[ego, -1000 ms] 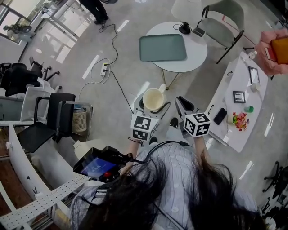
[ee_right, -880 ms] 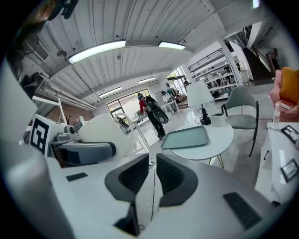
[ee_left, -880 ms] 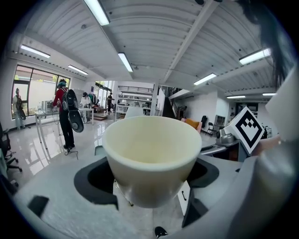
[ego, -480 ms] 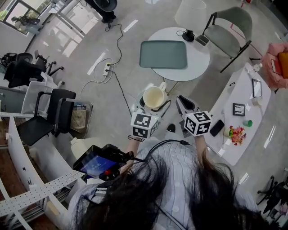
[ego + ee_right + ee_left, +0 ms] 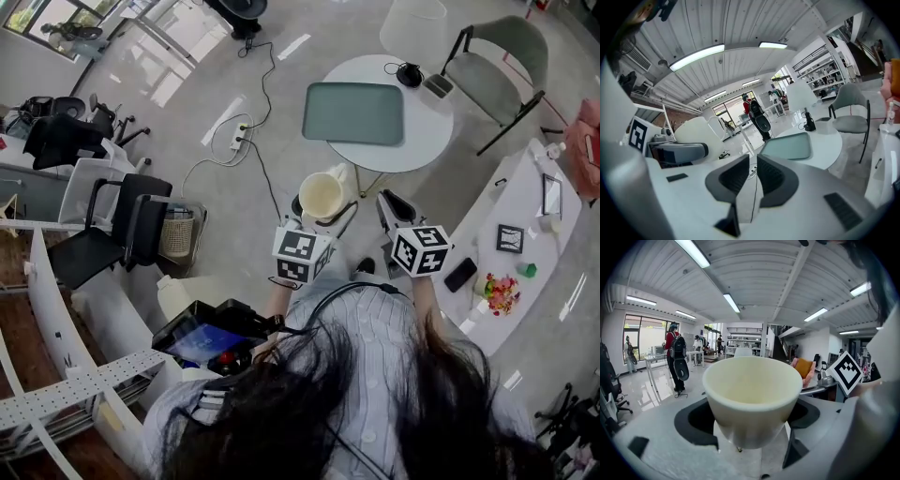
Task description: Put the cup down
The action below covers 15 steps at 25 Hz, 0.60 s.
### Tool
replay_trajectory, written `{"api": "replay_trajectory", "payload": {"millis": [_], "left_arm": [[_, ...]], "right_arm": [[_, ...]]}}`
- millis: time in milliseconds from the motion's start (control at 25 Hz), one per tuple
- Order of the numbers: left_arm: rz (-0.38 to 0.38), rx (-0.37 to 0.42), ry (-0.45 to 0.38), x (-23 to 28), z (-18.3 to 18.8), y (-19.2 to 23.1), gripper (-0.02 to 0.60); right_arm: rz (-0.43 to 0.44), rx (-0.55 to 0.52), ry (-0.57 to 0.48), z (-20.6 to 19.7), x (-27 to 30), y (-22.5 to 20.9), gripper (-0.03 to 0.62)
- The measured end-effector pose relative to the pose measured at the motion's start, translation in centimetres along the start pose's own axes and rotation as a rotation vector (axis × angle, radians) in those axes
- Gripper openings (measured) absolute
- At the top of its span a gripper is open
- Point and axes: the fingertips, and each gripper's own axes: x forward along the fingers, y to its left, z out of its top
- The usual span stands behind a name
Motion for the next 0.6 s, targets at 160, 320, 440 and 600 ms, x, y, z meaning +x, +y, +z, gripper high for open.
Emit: {"api": "replay_trajectory", "payload": {"millis": [160, 320, 440, 600], "left_arm": [[0.013, 0.004, 0.005, 0.8, 0.1, 1.1, 0.452], [0.011, 0.001, 0.017, 2.5, 0.1, 2.1, 0.451], [0.003, 0.000, 0.017, 4.1, 0.5, 3.2, 0.451], [-0.013, 0.002, 0.022, 6.8, 1.4, 5.0, 0.452]], "right_arm": [[0.001, 0.012, 0.001, 0.1, 0.9, -0.6, 0.066], [-0.024, 0.028, 0.007, 0.5, 1.8, -2.3, 0.066], [-0.046, 0.034, -0.002, 1.5, 2.8, -3.6, 0.066], [-0.078, 0.046, -0.003, 3.0, 4.7, -5.3, 0.066]]}}
